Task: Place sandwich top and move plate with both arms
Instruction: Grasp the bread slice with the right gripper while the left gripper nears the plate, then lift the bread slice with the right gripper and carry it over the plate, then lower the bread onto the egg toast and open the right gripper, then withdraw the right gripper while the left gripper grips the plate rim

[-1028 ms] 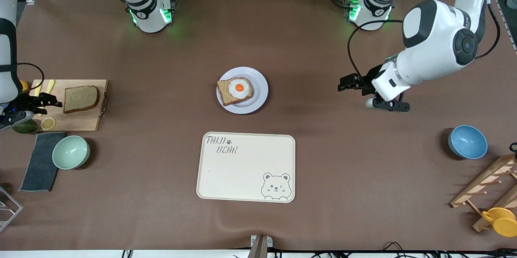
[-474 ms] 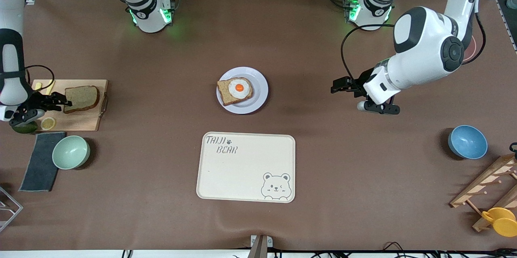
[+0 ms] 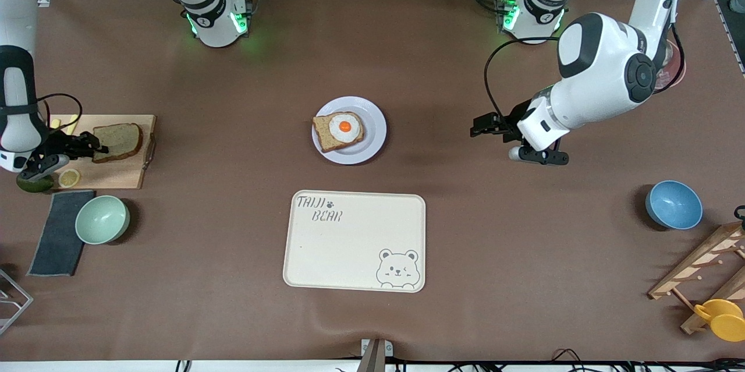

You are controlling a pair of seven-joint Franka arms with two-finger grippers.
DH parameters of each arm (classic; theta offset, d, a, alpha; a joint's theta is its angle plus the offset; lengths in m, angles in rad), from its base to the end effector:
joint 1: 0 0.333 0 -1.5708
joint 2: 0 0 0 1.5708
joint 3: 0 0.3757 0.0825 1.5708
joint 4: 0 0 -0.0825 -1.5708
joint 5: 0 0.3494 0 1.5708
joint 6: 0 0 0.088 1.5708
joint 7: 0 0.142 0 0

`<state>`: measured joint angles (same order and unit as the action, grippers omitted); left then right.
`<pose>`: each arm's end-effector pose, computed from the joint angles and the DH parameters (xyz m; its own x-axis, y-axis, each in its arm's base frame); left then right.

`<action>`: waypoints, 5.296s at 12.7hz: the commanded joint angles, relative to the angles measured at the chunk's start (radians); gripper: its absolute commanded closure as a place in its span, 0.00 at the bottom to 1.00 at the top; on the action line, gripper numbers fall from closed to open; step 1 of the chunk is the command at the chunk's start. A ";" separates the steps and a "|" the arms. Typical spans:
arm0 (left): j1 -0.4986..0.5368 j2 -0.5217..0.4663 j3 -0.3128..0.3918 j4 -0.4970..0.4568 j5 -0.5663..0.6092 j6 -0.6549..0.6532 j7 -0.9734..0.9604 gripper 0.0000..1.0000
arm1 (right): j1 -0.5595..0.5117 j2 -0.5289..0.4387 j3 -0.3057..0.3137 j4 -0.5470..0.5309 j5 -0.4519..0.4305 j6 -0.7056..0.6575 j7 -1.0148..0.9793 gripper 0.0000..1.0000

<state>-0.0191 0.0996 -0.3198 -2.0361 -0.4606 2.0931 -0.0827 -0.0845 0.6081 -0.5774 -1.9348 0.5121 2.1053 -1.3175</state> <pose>0.5033 -0.2101 0.4464 0.9918 -0.0392 -0.1216 0.0122 -0.9183 0.3957 0.4940 -0.3127 0.2311 0.9340 0.3533 -0.0538 0.3241 -0.9007 -0.2894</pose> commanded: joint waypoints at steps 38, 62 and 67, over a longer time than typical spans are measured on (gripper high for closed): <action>-0.056 0.186 -0.010 -0.035 -0.335 0.082 0.200 0.00 | 0.046 -0.189 0.968 0.030 -0.004 0.027 1.480 1.00; -0.318 0.499 -0.009 0.128 -0.714 0.314 0.346 0.00 | -0.037 -0.286 1.104 -0.083 -0.061 0.058 1.664 0.00; -0.311 0.552 -0.007 0.082 -0.906 0.314 0.642 0.00 | -0.017 -0.284 0.901 0.114 -0.193 -0.158 1.657 0.00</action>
<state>-0.3428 0.6359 -0.3229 -1.9284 -1.3237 2.3938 0.4658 -0.1170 0.3296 0.3754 -1.8786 0.3586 2.0033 0.3273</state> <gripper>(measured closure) 0.000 0.000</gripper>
